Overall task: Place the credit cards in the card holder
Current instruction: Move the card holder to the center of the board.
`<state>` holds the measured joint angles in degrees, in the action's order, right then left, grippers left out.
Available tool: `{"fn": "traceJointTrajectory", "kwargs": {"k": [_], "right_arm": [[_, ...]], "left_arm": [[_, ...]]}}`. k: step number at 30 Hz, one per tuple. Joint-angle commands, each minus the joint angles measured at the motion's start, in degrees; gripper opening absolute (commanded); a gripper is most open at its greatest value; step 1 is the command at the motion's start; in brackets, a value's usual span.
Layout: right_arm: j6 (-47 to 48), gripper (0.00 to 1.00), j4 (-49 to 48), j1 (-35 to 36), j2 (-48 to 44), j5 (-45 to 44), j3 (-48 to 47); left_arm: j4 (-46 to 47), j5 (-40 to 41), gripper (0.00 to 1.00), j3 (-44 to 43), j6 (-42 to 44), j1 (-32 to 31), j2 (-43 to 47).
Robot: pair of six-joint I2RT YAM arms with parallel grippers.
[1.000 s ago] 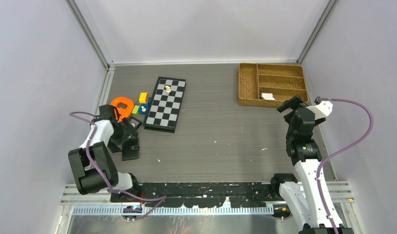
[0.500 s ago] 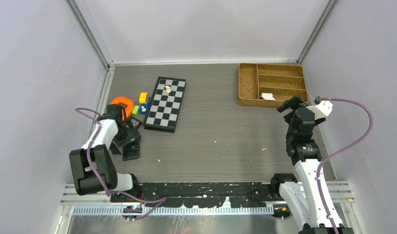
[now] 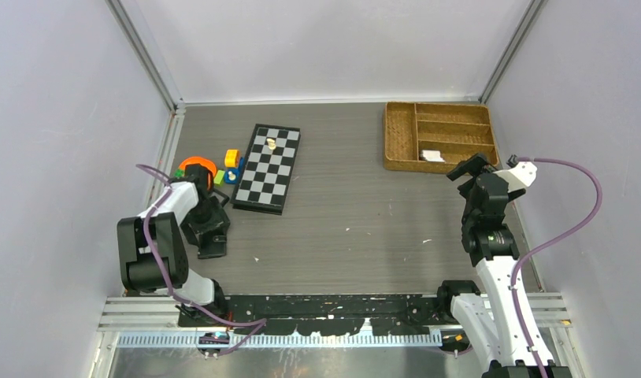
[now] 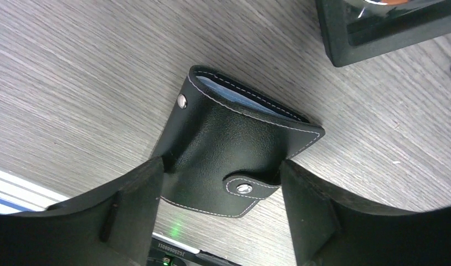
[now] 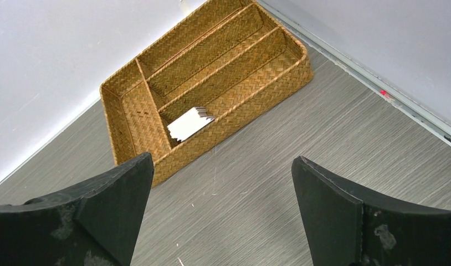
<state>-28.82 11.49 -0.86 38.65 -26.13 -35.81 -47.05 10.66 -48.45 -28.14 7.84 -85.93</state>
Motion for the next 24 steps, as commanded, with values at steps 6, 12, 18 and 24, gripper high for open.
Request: {"fn": "traceJointTrajectory", "kwargs": {"k": [6, 12, 18, 24], "right_arm": [[-0.1, 1.00, -2.9, 0.0, 0.8, 0.9, -1.5], [-0.3, 0.99, -1.8, 0.0, 1.5, 2.9, -2.1], [-1.0, 0.99, -1.5, 0.0, 2.8, 5.7, -2.0], [-1.1, 0.99, -1.1, 0.0, 4.7, 9.2, -2.7]], "left_arm": [[0.3, -4.0, 0.50, -0.2, 0.6, -4.5, 0.0], [-0.7, -8.2, 0.29, -0.2, 1.6, -8.8, 2.5], [0.0, -10.4, 0.15, 0.0, 2.3, -14.2, 0.9], [0.4, -16.6, 0.07, -0.4, 3.0, -21.9, 0.1]]}}
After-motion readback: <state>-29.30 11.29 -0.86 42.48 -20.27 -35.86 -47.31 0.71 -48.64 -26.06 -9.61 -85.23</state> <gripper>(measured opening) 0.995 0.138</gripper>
